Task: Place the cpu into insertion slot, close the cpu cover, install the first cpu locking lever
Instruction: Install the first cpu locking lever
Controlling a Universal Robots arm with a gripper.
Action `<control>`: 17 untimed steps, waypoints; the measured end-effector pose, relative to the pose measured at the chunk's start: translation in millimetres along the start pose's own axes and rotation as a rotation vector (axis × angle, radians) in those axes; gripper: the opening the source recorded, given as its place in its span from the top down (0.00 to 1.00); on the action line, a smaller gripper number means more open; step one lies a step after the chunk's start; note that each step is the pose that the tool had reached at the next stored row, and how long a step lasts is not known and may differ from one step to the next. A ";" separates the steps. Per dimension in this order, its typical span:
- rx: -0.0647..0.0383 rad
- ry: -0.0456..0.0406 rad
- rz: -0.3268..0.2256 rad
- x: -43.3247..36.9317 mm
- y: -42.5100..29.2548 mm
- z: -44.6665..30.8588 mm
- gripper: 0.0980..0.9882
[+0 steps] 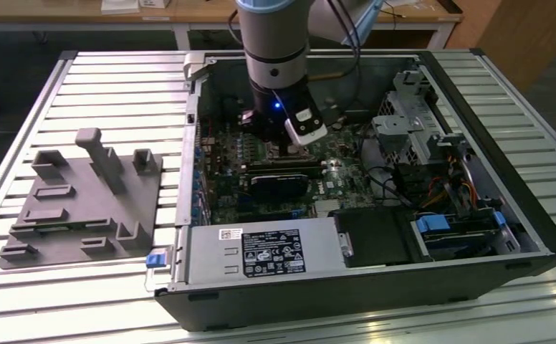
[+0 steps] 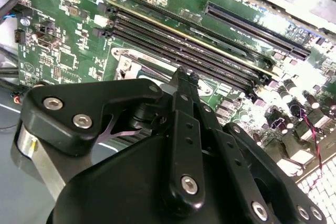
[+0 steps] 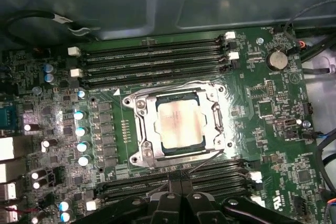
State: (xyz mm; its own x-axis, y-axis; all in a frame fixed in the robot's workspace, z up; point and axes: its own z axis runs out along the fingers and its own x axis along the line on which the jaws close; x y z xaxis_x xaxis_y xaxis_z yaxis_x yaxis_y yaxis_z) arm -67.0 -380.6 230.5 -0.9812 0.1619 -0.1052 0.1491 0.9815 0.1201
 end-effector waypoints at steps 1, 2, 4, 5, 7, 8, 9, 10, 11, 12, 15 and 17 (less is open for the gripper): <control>-0.005 0.0008 0.001 1.1 -0.2 0.2 0.99; -0.011 0.0016 0.003 2.1 -0.5 0.4 0.99; -0.021 0.0029 0.005 3.8 -1.2 1.1 0.99; -0.025 0.0035 0.006 4.3 -1.8 1.5 0.99; -0.032 0.0044 0.009 5.0 -3.6 2.4 0.99; -0.035 0.0048 0.010 5.3 -4.6 2.8 0.99; -0.038 0.0050 0.012 5.6 -5.6 3.2 0.99; -0.040 0.0052 0.013 5.9 -6.5 3.7 0.99; -0.043 0.0056 0.014 6.4 -7.3 4.1 0.99; -0.048 0.0062 0.016 7.0 -8.0 4.5 0.99; -0.062 0.0082 0.019 8.9 -10.0 5.5 0.99; -0.068 0.0090 0.022 9.7 -11.9 6.6 0.99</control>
State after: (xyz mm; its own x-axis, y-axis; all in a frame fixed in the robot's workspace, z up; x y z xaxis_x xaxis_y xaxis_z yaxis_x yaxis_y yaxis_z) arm -77.5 -390.0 221.6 -0.9789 0.1823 -0.0929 0.1623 0.9684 0.1894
